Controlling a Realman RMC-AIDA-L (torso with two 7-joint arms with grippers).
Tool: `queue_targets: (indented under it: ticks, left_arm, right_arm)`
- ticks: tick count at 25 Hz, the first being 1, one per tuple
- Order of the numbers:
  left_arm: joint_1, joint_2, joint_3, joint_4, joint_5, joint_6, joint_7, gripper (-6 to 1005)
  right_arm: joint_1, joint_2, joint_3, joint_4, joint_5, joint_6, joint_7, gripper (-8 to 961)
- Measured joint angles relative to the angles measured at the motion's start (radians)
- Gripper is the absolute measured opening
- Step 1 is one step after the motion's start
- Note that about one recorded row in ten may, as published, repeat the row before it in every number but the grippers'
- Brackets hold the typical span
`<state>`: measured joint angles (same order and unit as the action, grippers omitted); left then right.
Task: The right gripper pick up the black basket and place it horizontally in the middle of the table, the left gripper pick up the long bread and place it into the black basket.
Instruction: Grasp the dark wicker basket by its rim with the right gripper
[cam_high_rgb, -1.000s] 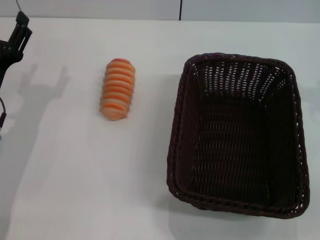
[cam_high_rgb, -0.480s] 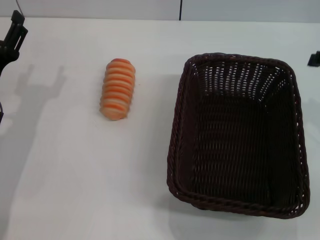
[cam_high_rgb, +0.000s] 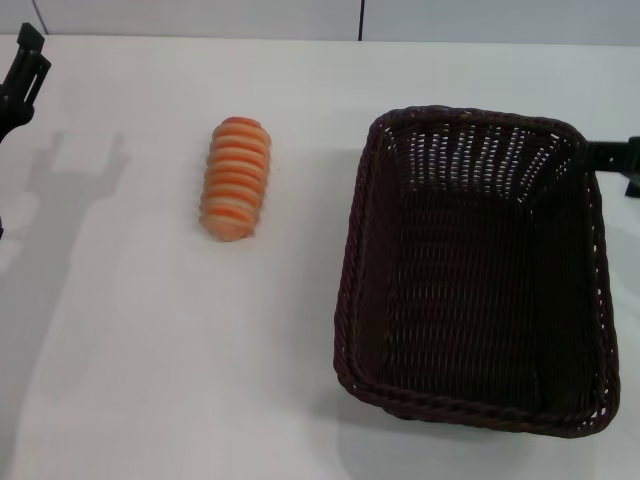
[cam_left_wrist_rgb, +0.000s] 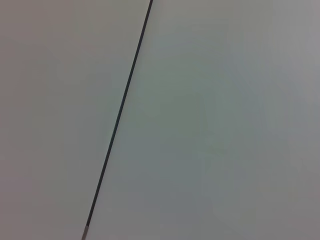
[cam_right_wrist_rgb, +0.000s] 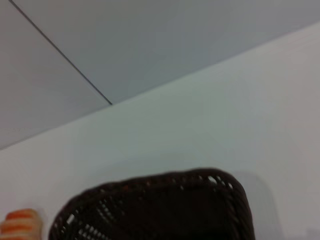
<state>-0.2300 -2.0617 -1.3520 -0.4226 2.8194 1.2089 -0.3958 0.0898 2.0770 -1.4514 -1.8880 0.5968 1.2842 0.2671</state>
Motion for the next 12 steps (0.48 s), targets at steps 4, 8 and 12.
queue_targets:
  ticks: [4,8,12]
  left_arm:
    - [-0.001,-0.001,-0.003,-0.003,0.000,0.000,0.000,842]
    - [-0.002,-0.001,-0.008,-0.004,0.000,0.000,0.000,842]
    - [-0.006,-0.003,-0.010,-0.004,0.000,0.000,0.000,842]
  right_arm:
    - [0.000,0.000,-0.003,0.016,0.000,0.012,0.008,783]
    - [-0.005,0.000,-0.004,0.009,0.000,0.018,0.018,782]
    - [-0.002,0.000,-0.008,0.027,0.000,0.018,0.019,782]
